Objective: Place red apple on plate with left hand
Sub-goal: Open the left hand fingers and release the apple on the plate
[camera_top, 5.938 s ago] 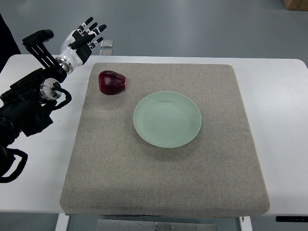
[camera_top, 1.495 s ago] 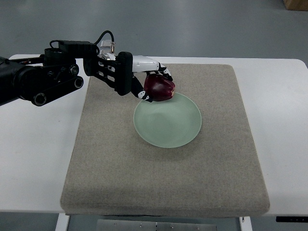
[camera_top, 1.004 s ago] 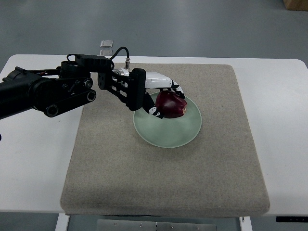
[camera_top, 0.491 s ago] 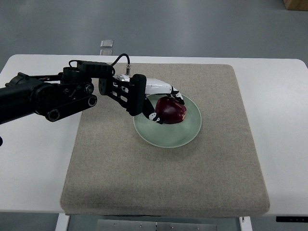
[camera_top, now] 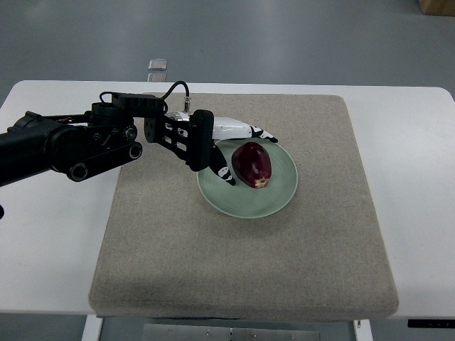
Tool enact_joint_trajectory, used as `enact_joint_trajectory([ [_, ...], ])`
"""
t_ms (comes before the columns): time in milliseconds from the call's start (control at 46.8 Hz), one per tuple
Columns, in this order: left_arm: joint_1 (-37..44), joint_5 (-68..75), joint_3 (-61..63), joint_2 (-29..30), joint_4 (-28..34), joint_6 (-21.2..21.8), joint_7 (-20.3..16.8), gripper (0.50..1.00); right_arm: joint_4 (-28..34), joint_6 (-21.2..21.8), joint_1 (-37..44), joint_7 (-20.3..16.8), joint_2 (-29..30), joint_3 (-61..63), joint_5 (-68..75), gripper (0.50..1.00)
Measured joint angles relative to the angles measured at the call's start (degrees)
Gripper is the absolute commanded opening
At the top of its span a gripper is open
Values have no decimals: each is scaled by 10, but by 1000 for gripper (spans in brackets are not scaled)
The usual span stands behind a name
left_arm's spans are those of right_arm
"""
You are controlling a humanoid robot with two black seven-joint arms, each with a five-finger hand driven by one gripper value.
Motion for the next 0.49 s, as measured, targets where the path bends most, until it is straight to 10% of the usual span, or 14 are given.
enact_joint_trajectory([
  [491, 0, -40, -28, 14, 89, 5, 0, 994, 0, 0, 0, 0, 0, 0, 0, 964],
])
